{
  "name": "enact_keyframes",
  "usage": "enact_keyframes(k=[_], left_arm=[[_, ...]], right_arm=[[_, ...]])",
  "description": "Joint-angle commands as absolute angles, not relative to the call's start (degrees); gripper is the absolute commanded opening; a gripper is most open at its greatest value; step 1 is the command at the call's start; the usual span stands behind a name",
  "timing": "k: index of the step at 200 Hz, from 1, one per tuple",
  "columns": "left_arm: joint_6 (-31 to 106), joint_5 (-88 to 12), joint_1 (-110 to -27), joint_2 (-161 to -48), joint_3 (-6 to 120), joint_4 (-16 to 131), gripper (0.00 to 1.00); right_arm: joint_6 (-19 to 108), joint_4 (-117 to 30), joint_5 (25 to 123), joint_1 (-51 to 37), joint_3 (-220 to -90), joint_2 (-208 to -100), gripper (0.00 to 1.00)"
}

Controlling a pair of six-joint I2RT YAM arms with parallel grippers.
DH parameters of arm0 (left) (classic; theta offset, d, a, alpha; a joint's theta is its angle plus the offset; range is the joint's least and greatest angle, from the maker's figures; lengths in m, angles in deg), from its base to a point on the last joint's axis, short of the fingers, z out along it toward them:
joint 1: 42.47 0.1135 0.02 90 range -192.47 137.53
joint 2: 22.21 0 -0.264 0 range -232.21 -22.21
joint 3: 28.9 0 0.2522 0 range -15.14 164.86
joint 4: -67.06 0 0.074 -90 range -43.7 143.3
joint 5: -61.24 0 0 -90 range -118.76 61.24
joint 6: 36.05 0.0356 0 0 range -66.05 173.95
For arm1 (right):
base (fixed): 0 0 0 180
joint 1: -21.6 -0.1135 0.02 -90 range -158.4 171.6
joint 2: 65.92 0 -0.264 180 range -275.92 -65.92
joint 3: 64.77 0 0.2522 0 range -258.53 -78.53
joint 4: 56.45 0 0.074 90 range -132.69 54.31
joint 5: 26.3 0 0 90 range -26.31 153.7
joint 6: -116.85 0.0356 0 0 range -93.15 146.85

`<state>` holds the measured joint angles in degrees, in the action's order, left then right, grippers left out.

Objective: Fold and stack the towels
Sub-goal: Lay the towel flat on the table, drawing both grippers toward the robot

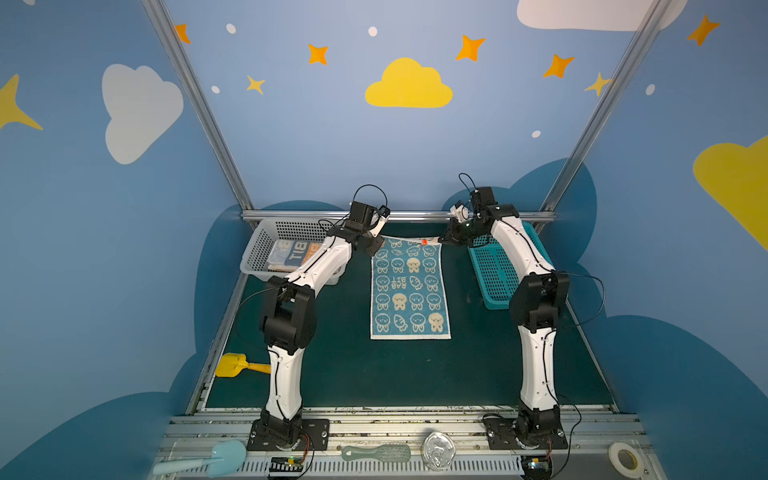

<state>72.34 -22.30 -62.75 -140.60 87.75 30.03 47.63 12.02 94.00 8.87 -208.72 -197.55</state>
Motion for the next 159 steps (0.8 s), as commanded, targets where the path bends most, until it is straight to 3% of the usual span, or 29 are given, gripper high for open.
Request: enact_keyframes(k=[1,159], left_arm=[[70.4,-16.2,-62.0,-138.4,84.1,30.5,0.03],[64.9,-3.9,-73.7,-120.3,54.7,32.3,0.03]], right_arm=[[47.7,16.5,91.0,11.4,-205.1,-197.2,0.00],[47.6,10.4,87.8,7.9,-164.8,-174.0,0.00]])
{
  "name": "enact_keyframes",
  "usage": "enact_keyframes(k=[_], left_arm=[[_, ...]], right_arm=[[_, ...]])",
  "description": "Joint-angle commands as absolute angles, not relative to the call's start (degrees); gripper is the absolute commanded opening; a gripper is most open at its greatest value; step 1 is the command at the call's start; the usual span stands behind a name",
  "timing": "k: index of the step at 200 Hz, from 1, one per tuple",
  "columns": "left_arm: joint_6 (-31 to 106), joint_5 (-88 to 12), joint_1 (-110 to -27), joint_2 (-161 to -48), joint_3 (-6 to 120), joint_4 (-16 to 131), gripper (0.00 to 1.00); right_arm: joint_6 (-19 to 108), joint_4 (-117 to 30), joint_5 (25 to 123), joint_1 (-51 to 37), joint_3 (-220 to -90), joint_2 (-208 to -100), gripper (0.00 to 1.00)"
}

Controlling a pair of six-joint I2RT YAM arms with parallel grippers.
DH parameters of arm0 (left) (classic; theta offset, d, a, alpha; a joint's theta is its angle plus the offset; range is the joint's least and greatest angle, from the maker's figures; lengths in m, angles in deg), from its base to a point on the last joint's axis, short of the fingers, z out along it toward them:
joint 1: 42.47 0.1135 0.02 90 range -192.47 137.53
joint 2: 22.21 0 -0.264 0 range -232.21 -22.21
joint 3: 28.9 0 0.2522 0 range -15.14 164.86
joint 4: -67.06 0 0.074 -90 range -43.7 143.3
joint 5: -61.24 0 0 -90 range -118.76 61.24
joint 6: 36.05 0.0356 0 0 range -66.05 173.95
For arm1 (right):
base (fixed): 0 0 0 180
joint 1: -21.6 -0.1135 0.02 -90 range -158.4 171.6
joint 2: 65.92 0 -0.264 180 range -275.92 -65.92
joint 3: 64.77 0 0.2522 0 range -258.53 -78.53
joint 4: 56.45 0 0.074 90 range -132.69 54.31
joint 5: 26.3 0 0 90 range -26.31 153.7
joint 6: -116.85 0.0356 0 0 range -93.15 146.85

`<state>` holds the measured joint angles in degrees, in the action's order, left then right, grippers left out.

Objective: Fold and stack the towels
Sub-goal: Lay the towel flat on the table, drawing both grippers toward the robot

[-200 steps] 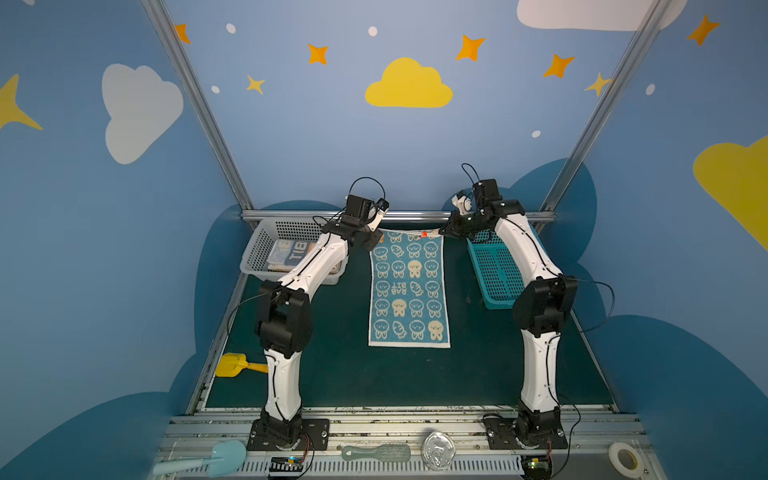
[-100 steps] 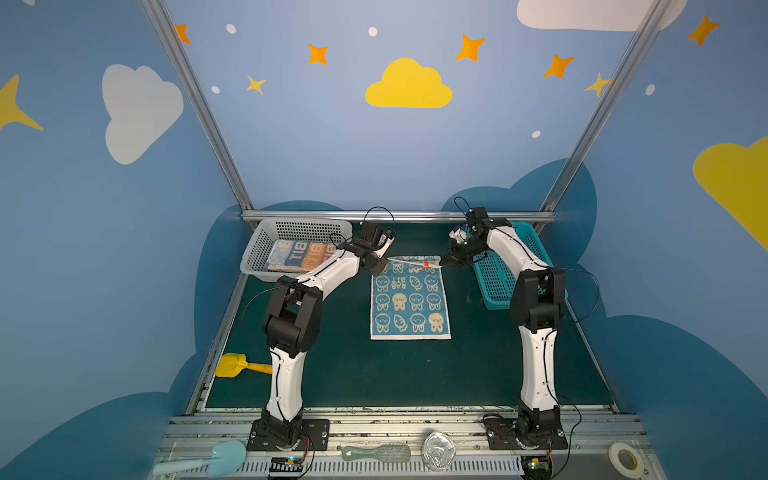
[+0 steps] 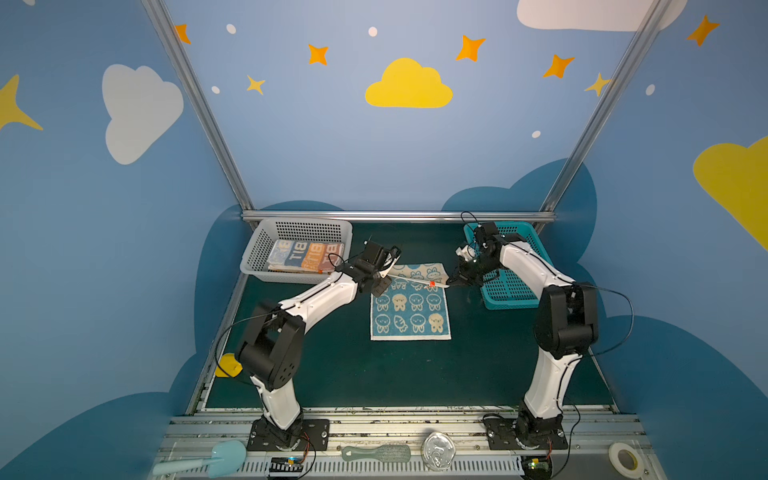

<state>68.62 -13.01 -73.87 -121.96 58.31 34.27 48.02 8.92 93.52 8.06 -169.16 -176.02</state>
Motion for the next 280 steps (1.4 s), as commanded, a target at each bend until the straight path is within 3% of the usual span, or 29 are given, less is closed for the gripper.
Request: enact_keyframes(k=[1,44,104,188,237,280], left_arm=[[64.8,-3.8,-73.8,-120.2,54.5,32.2,0.03],[57.7,-1.8,-76.7,-119.8,48.7,30.2,0.03],[55.0,0.5,-78.6,-127.4,48.5,27.7,0.03],[59.6,1.6,-75.1,-133.7,59.9,25.5,0.03],[62.3,0.4,-72.7,-131.3,65.4,25.7,0.03],[61.3,-1.1,-73.5,-126.8,62.9,26.6,0.03]], right_arm=[[47.6,10.3,87.8,7.9,-164.6,-173.9,0.00],[48.8,6.7,85.8,4.3,-156.2,-172.2,0.00],[50.5,0.7,87.8,2.8,-151.3,-179.1,0.00],[50.8,4.1,90.1,4.5,-163.0,-185.7,0.00],[49.6,11.0,90.9,5.7,-173.9,-184.6,0.00],[48.7,14.5,89.7,6.0,-176.8,-181.0,0.00]])
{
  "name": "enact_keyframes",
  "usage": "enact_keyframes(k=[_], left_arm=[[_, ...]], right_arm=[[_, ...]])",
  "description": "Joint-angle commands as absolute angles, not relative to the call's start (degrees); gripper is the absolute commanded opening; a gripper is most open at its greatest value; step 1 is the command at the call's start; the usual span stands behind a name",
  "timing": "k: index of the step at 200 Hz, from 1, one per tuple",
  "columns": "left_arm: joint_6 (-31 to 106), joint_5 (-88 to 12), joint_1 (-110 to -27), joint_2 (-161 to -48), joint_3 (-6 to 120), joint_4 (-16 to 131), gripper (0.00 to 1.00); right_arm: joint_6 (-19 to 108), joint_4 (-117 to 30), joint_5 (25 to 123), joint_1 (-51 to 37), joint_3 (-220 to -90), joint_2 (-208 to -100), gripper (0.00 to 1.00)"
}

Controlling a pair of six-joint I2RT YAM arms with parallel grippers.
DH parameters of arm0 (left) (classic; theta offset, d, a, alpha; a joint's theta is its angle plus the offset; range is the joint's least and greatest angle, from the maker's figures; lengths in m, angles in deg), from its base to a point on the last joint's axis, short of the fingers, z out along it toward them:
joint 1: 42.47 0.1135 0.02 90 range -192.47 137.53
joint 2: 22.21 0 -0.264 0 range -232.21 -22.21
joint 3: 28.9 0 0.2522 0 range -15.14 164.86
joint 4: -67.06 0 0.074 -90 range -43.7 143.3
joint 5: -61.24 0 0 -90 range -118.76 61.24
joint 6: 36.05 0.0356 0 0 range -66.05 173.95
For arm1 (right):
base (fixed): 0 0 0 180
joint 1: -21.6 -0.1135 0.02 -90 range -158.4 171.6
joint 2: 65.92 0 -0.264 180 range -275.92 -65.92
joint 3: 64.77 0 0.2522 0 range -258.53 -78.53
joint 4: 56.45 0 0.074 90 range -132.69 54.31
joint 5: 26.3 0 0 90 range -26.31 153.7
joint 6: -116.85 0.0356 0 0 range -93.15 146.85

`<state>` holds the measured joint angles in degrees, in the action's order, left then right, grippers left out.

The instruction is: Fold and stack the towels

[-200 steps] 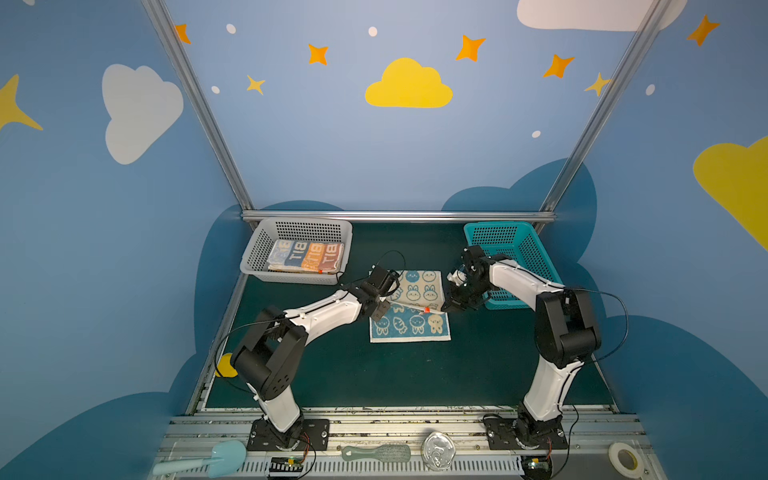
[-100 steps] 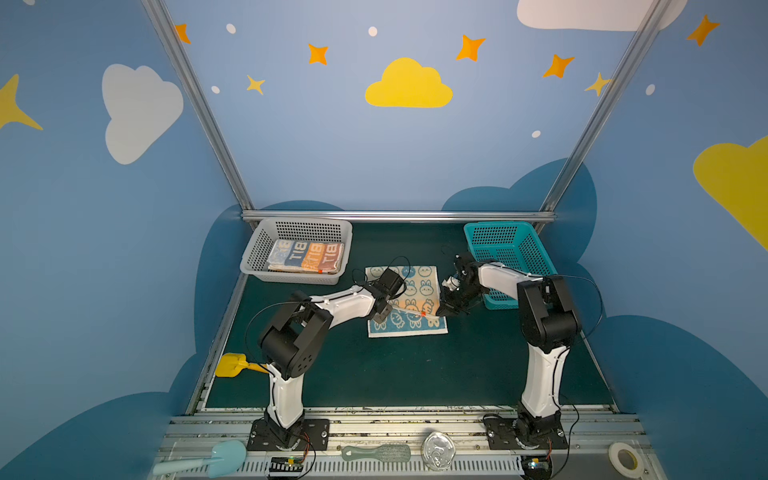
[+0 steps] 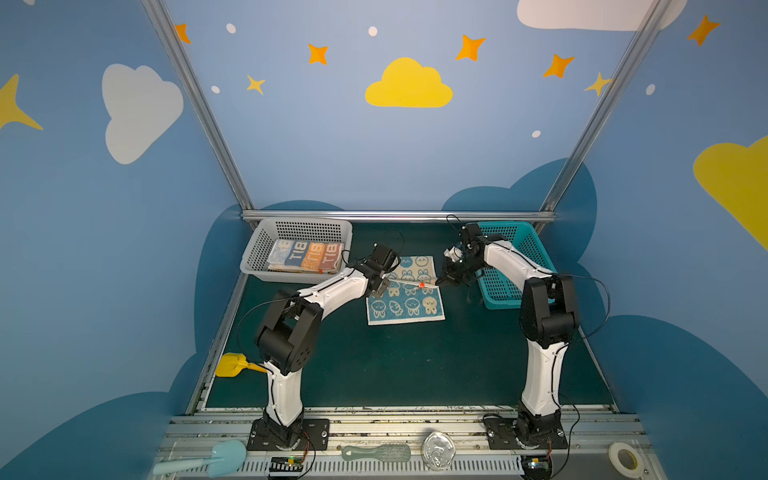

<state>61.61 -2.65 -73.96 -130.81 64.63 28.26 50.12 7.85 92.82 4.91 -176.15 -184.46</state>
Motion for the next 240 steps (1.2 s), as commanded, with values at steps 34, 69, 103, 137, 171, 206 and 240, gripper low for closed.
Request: enact_keyframes(k=[34,69,103,137,171,206,240], left_arm=[[59.1,-1.5,-75.1,-123.5,58.5,27.4,0.03],[56.6,-1.7,-76.2,-122.1,54.6,27.4,0.03],[54.3,-2.4,-77.6,-121.8,50.9,28.3,0.03],[52.9,-2.8,-78.6,-123.0,49.3,27.9,0.03],[52.1,-2.5,-79.1,-124.4,48.6,27.0,0.03],[50.8,-2.0,-79.4,-125.3,48.6,25.3,0.03],[49.5,-2.5,-79.5,-125.7,50.1,23.2,0.11]], right_arm=[[48.8,12.2,89.3,6.2,-170.6,-177.2,0.00],[48.9,9.3,89.4,5.9,-163.9,-175.7,0.00],[49.6,5.8,90.2,5.5,-158.0,-175.8,0.00],[50.1,3.6,90.2,4.4,-155.3,-177.1,0.00],[50.4,2.7,89.6,3.3,-154.6,-178.1,0.00],[50.7,2.0,89.4,2.4,-153.9,-179.1,0.00],[50.9,1.7,88.9,1.0,-153.7,-179.8,0.06]])
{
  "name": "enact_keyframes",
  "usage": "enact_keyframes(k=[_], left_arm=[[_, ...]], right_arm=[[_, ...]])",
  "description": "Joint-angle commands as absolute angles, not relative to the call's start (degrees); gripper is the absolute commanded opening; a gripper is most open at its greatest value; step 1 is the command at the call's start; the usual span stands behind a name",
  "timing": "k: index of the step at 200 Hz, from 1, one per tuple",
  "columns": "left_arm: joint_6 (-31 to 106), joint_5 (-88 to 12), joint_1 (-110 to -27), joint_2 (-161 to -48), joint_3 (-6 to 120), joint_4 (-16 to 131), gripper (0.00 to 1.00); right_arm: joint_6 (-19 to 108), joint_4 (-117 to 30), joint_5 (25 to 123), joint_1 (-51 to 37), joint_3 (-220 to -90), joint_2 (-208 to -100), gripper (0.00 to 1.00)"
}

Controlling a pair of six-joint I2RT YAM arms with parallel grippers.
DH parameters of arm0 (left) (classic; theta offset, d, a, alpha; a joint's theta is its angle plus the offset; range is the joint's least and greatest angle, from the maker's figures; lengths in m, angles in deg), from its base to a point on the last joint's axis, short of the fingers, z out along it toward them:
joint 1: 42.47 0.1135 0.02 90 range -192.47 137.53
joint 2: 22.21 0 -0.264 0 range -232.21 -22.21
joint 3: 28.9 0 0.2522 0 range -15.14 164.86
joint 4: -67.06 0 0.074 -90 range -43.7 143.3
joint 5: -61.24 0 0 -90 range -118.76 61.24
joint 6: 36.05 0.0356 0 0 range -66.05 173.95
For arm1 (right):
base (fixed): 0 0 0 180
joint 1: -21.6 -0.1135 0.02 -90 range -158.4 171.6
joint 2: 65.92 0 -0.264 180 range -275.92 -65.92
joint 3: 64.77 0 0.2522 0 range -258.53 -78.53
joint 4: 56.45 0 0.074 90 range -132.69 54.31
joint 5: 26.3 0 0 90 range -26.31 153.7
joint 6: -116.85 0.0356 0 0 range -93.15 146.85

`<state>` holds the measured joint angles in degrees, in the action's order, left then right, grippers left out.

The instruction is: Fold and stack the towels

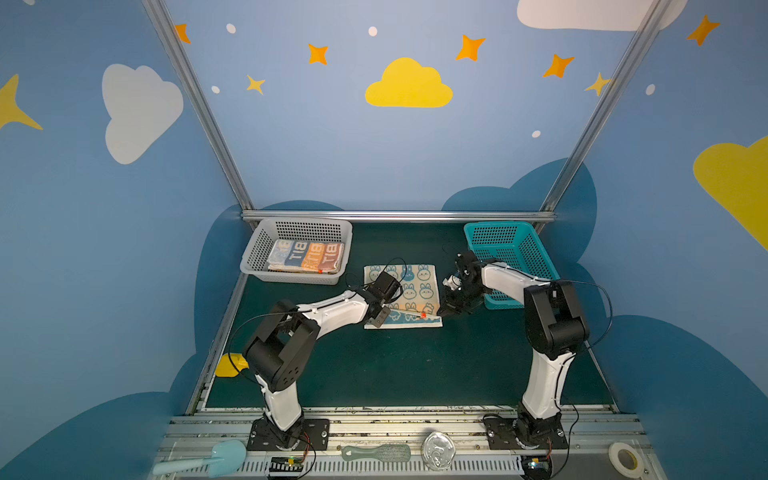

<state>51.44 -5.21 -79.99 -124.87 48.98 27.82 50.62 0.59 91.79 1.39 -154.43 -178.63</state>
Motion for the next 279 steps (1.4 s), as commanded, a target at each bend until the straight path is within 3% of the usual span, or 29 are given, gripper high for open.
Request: enact_keyframes(k=[1,81,98,107,129,144,200,279], left_arm=[[49.5,-2.5,-79.5,-125.7,50.1,23.2,0.11],[46.7,-1.4,-80.2,-123.0,51.6,20.8,0.32],[46.0,-1.1,-80.2,-120.3,51.3,20.9,0.45],[45.6,-0.9,-80.2,-118.5,51.1,21.1,0.47],[45.0,-1.0,-80.2,-113.8,50.6,21.9,0.70],[44.1,-1.7,-80.3,-110.6,50.4,22.9,0.99],[38.5,-8.3,-80.2,-106.4,49.4,30.4,1.00],[29.5,-22.4,-80.2,-117.9,52.1,36.7,1.00]], right_arm=[[50.9,1.7,88.9,1.0,-153.7,-179.8,0.06],[50.8,2.3,88.5,0.1,-153.2,-178.1,0.36],[50.7,2.8,88.4,0.0,-152.9,-176.8,0.42],[50.7,3.1,88.3,-0.1,-152.8,-175.8,0.46],[50.4,4.2,88.1,0.1,-152.8,-173.6,0.58],[50.2,4.8,87.9,0.3,-153.1,-172.1,0.65],[50.1,6.8,89.5,0.7,-155.3,-168.5,0.79],[50.3,4.5,90.8,-0.1,-151.4,-169.4,0.80]])
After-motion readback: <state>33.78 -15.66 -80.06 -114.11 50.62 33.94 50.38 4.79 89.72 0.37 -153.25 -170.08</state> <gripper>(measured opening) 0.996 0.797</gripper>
